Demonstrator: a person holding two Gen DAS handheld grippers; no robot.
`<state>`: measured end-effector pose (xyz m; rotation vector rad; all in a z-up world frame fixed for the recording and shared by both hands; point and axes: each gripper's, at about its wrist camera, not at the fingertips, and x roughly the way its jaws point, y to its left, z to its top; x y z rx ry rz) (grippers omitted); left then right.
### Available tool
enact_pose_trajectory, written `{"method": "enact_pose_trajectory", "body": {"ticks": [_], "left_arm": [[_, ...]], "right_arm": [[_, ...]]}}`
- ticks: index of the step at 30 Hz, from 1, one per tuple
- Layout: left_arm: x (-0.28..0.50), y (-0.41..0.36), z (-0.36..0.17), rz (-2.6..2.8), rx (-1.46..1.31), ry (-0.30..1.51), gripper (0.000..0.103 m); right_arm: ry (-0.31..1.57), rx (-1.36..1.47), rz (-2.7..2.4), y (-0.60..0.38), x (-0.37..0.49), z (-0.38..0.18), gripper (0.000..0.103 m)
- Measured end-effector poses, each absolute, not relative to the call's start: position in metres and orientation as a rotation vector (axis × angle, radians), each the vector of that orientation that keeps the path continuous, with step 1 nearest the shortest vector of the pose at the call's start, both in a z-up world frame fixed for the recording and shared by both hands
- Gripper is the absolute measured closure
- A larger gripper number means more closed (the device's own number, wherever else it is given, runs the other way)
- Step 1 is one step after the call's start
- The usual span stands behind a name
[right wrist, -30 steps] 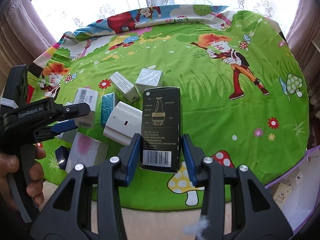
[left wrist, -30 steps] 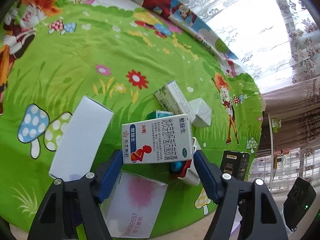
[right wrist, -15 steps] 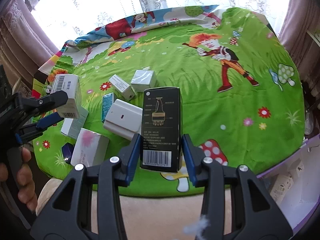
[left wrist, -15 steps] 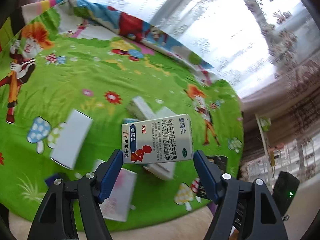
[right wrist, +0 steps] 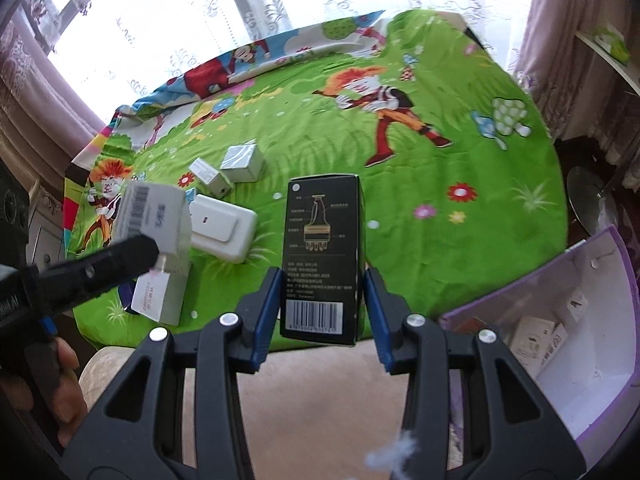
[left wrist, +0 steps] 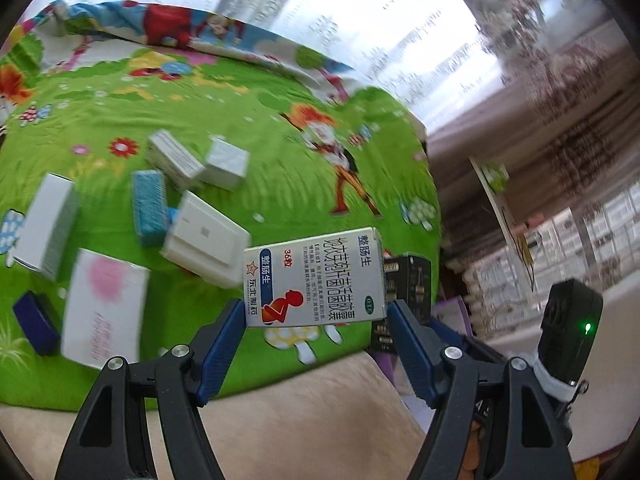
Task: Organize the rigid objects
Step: 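Carry both held boxes over the purple-rimmed box and open both tools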
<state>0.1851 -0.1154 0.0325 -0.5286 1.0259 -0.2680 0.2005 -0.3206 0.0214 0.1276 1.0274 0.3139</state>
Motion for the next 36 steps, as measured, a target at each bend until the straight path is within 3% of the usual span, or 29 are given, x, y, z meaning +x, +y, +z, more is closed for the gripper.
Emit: {"method": "enact_pose_trajectory", "body": {"ticks": [36], "left_arm": [[0.153, -0.330, 0.031, -0.700, -0.169, 1.180, 0.029]], "right_arm": [[0.978, 0.223, -0.125, -0.534, 0.156, 0.031, 0.057]]}}
